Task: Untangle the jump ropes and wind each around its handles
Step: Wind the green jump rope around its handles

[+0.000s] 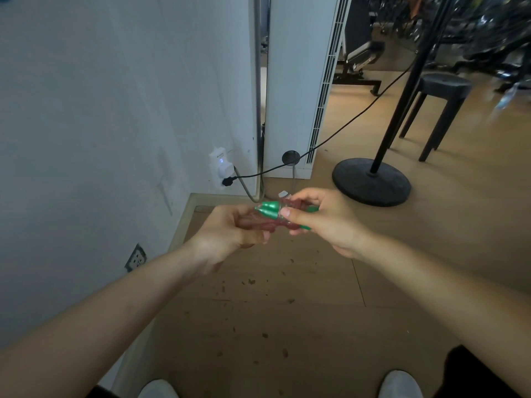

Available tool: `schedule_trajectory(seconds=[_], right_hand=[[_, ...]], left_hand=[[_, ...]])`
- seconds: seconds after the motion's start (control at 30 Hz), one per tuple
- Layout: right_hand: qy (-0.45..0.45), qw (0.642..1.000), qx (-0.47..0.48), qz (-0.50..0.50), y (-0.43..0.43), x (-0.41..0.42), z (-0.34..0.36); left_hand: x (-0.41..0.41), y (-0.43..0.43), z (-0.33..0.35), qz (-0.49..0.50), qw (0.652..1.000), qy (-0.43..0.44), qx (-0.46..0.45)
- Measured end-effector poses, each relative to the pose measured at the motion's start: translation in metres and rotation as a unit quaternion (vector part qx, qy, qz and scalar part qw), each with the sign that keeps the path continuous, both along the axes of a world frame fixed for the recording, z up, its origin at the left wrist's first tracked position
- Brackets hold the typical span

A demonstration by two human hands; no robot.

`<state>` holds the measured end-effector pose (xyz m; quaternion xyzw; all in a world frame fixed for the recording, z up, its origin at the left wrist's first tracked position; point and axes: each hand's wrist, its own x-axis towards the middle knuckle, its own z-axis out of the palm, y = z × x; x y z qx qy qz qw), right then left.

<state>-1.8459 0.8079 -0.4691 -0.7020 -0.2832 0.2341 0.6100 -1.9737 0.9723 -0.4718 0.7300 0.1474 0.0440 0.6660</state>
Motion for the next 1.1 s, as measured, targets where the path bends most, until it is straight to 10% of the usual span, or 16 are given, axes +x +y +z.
schedule_trajectory(seconds=[0.33, 1.1], right_hand=[[0.038, 0.998, -0.041, 0.027, -0.001, 0.002, -0.001], [0.156, 0.982, 0.109, -0.001, 0.011, -0.038, -0.003]], left_hand=[[-0.003, -0.005, -0.001, 0.126, 0.981, -0.097, 0.108], [0.007, -0.001, 0.015, 0.196, 0.945, -0.149, -0.218]])
